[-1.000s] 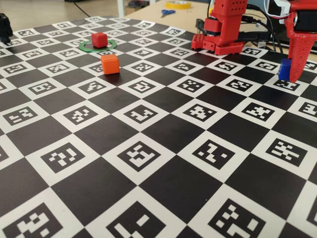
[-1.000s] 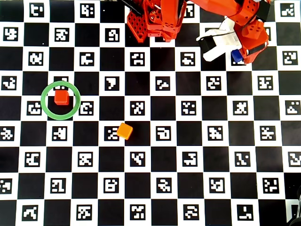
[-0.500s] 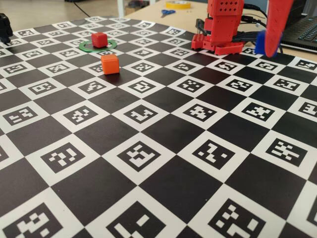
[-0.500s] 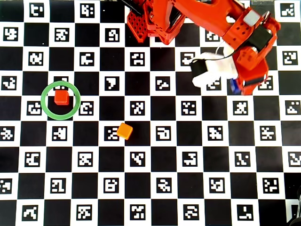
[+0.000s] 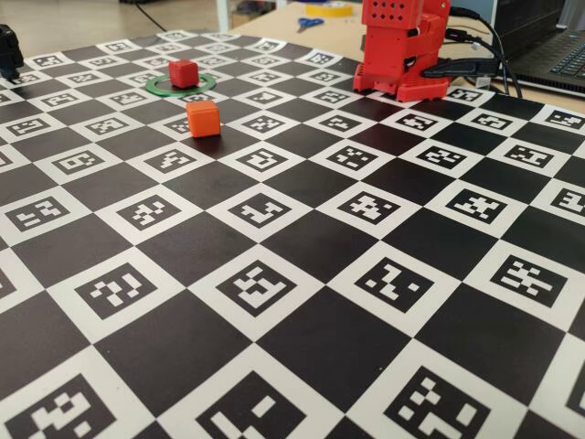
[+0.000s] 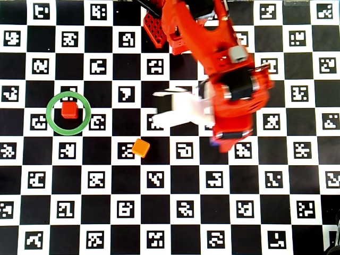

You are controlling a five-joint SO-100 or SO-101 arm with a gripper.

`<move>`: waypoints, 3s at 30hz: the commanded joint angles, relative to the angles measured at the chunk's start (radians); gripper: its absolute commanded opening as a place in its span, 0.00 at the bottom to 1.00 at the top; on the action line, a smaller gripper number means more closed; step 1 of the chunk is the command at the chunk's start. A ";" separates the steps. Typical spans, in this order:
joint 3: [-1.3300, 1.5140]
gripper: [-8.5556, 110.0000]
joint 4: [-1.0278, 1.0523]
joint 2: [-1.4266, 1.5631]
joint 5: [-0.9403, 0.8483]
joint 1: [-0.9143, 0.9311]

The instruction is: Grab the red cube then put it in the green circle then put the blue cube on top and finally the orange cube on top

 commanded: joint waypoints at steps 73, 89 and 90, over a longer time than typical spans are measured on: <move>0.201 0.08 -0.341 -0.268 -1.011 1.058; 0.270 0.08 -0.403 -0.253 -0.986 1.039; 0.272 0.08 -0.403 -0.253 -0.986 1.039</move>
